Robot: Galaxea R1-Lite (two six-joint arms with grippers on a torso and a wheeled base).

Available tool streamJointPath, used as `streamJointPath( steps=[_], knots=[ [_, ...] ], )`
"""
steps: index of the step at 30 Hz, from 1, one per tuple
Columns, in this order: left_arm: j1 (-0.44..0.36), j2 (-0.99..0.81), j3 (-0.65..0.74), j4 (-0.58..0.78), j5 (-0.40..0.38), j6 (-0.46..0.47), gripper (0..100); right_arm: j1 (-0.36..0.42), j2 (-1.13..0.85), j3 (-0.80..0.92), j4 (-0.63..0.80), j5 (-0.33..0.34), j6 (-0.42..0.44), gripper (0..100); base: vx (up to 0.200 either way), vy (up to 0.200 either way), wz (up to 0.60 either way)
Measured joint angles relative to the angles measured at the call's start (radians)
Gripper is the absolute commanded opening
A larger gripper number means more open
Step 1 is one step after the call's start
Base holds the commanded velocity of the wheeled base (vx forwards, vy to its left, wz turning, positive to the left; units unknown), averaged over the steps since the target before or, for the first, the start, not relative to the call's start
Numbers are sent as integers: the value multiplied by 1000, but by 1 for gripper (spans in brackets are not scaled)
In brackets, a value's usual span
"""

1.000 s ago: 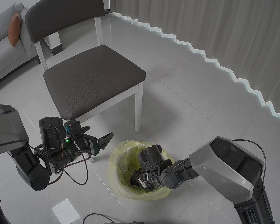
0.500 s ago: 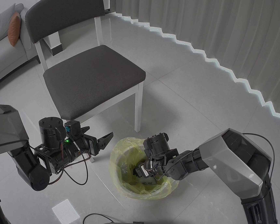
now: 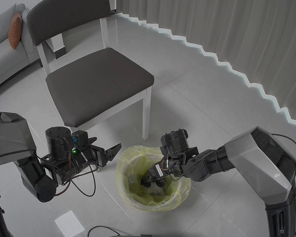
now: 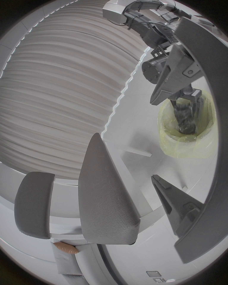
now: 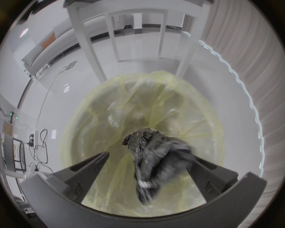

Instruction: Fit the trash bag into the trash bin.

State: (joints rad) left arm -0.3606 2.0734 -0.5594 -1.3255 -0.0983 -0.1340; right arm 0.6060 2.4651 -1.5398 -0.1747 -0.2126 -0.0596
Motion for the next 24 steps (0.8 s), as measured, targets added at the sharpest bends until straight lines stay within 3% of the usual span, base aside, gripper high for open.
streamJointPath(
  steps=[17,24],
  knots=[
    [26,124,-39,2,-43,-9,100,-238,-79,160,1,-11,-77,100,0,0,0],
    [26,133,-37,0,-43,-8,100,-243,-50,162,-15,-9,-80,100,0,0,0]
  ],
)
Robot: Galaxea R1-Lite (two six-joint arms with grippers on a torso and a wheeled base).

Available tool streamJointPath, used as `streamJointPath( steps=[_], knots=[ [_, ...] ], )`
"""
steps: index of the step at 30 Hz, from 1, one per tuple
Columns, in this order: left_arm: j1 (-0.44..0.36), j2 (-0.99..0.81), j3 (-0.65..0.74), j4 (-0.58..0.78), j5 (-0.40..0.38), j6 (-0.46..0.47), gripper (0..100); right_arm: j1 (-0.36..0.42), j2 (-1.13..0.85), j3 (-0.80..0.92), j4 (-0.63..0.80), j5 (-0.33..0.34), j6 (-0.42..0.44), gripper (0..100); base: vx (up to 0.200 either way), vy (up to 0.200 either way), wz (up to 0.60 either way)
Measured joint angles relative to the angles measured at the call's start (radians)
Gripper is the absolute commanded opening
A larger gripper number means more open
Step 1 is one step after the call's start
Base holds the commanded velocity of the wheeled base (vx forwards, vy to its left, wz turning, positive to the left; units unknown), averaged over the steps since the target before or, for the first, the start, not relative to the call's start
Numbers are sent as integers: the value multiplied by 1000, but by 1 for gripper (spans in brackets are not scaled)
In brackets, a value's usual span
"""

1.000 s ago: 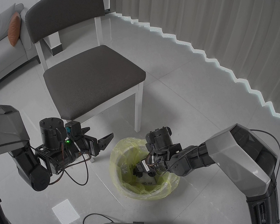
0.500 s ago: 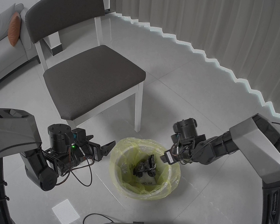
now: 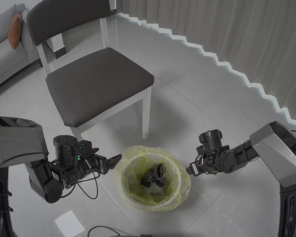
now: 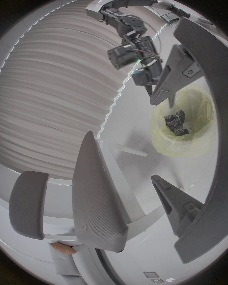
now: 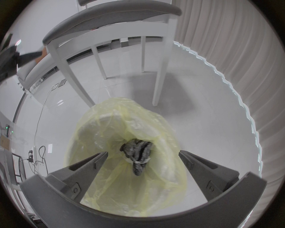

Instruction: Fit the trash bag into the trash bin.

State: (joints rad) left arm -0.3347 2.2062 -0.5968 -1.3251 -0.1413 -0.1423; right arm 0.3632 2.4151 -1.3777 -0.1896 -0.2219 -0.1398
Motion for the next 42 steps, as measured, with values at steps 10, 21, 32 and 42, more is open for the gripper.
streamJointPath(
  steps=[10,21,32,42],
  knots=[
    [1,4,0,1,0,0,100,12,41,-6,-3,0,0,100,0,0,0],
    [3,7,-1,2,0,0,100,21,157,-124,0,-5,-39,100,0,0,0],
    [6,16,-3,1,0,0,100,-35,249,-284,54,-104,-76,100,0,0,0],
    [3,52,-16,-1,0,0,100,-67,302,-336,57,-115,-85,100,0,0,0]
  ],
)
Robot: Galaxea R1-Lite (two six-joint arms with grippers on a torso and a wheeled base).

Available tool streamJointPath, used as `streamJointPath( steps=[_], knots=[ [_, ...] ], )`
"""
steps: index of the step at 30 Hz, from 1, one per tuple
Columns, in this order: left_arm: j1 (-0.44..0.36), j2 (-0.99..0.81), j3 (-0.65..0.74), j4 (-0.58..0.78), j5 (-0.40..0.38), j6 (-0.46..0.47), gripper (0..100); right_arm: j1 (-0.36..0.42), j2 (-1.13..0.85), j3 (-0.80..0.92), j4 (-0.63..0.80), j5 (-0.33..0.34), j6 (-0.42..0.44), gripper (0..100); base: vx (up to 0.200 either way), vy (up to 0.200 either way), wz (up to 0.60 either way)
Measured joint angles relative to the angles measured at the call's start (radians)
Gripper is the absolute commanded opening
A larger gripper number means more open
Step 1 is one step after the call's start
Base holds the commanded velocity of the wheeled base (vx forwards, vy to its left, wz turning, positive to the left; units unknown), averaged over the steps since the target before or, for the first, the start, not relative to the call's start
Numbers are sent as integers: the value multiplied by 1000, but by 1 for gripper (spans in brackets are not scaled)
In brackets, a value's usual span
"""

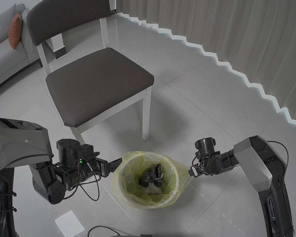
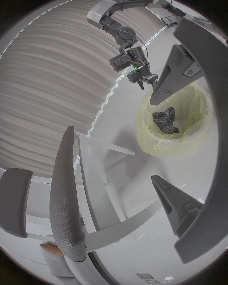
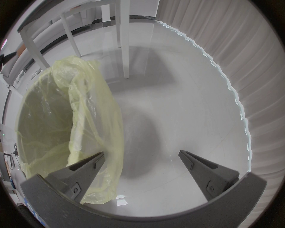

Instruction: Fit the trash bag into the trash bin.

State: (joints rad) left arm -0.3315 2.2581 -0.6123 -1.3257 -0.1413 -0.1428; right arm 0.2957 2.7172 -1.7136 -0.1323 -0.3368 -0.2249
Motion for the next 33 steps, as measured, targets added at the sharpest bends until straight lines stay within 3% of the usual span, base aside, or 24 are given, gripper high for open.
streamJointPath(
  steps=[7,21,33],
  knots=[
    [7,33,-23,15,-3,-1,100,3,-12,27,1,26,3,100,0,0,0],
    [117,182,-437,444,-31,1,100,-3,-146,144,0,71,-3,100,0,0,0],
    [103,323,-672,601,-40,8,100,-33,-334,311,-45,100,-3,100,0,0,0]
  ],
)
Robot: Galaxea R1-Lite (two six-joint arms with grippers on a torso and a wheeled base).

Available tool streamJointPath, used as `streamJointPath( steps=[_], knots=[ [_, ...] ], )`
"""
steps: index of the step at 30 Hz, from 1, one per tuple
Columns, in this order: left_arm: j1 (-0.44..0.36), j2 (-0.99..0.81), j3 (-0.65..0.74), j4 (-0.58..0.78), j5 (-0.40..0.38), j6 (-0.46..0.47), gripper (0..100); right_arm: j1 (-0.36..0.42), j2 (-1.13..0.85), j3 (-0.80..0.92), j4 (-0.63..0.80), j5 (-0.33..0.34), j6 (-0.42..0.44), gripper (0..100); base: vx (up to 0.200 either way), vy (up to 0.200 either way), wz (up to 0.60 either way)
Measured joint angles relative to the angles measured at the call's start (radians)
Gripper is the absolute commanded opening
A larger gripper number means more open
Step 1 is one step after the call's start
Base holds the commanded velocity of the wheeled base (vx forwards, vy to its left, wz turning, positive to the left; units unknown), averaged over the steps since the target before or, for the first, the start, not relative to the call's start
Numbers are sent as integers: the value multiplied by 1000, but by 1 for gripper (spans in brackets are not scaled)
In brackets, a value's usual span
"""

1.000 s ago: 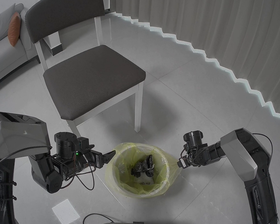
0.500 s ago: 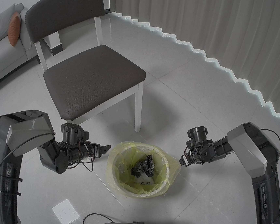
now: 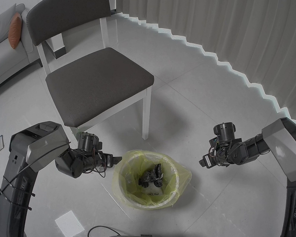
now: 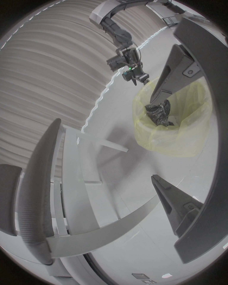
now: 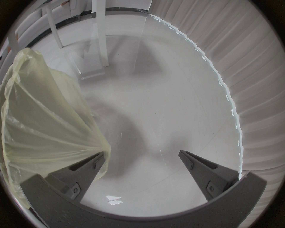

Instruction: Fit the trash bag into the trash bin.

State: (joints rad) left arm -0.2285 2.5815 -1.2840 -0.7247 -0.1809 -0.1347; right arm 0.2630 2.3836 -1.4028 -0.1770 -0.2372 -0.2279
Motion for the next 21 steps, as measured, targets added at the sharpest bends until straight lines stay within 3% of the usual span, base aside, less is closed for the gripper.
streamJointPath(
  steps=[5,12,16,21],
  knots=[
    [-12,32,-44,46,-13,0,100,-16,-57,62,-44,10,-2,100,0,0,0],
    [-15,56,-150,228,-13,8,100,-22,-89,116,-81,14,-3,100,0,0,0],
    [-14,74,-251,344,8,61,100,-20,-95,134,-91,15,-4,100,0,0,0],
    [-2,120,-347,397,75,147,100,-17,-96,148,-98,15,-4,100,0,0,0]
  ],
)
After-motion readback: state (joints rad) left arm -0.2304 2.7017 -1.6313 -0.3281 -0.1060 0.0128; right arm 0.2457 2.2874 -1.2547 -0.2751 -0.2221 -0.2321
